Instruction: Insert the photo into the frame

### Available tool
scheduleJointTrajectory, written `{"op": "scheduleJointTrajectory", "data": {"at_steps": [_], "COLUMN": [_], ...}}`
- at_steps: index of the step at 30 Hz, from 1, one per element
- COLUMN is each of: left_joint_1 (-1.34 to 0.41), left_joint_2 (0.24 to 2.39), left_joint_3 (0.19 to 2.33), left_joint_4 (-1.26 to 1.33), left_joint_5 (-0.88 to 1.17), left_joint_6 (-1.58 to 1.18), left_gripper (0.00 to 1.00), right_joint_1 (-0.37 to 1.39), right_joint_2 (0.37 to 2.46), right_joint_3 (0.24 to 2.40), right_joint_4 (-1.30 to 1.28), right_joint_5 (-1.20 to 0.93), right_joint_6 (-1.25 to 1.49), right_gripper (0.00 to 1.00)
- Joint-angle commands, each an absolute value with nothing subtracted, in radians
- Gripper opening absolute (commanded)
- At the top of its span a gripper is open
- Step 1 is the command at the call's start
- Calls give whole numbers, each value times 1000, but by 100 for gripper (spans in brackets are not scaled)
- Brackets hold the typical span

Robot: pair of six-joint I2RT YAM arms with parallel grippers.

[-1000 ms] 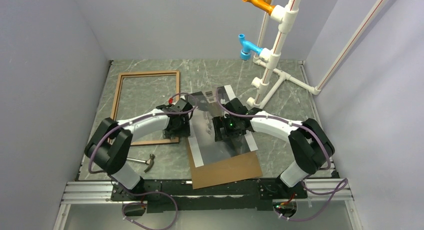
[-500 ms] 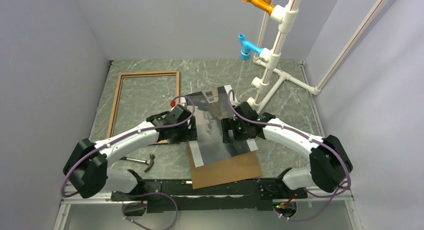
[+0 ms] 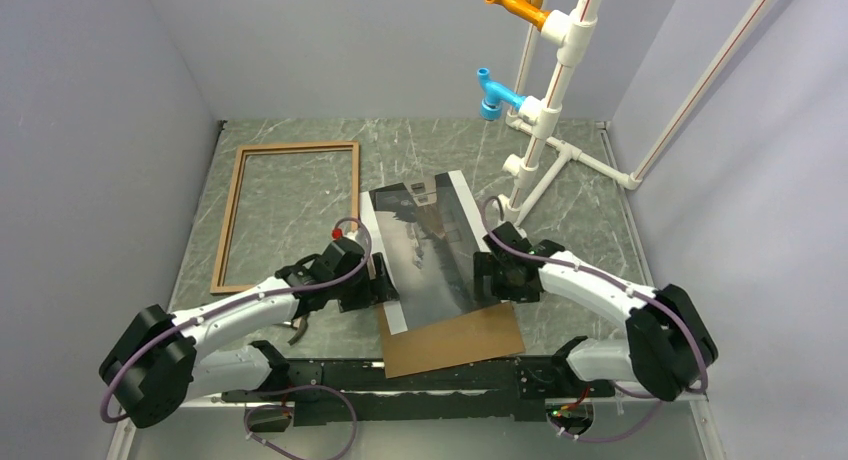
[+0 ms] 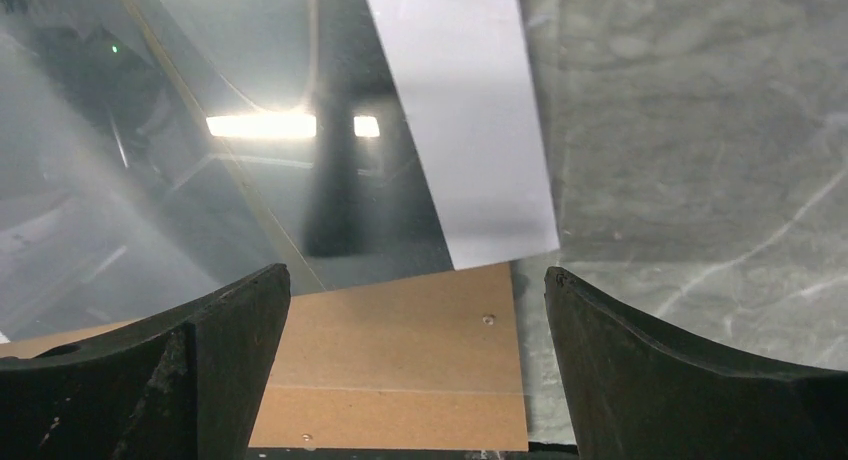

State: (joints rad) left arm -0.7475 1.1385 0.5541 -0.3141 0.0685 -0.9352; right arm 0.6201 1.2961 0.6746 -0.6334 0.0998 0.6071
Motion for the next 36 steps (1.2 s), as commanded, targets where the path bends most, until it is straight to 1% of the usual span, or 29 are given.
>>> {"op": "scheduleJointTrajectory", "data": {"at_steps": [1,8,13,17,25,36], "left_joint_1": [-755,-782,-816,-827,-835,-837], "left_joint_2": [1132,1218,1254,1275,1325,1319], "left_joint_3": [489,503,532,546,588,581], "left_joint_4": [-130,-111,-127,-151,-220,-233], "left_joint_5": [142,143,124,104,71,61], "left_joint_6": [-999,-1020,-1026,-1035,-1023,-1023], "left_gripper": [84,82,82,81,80,79], "right_joint_1": [566,395,359,324,310,312], "right_joint_2": [1182,1070,1043,1060,1042,929], "right_joint_3": [647,564,545,516,481,574], "right_joint_4": [-665,-633,-621,-578,-535,-667], "right_joint_5": [119,20,21,-87,-276,-332], "right_joint_6": [681,710,720,708,705,677], "right_gripper": [100,100,100,100,100,100]}}
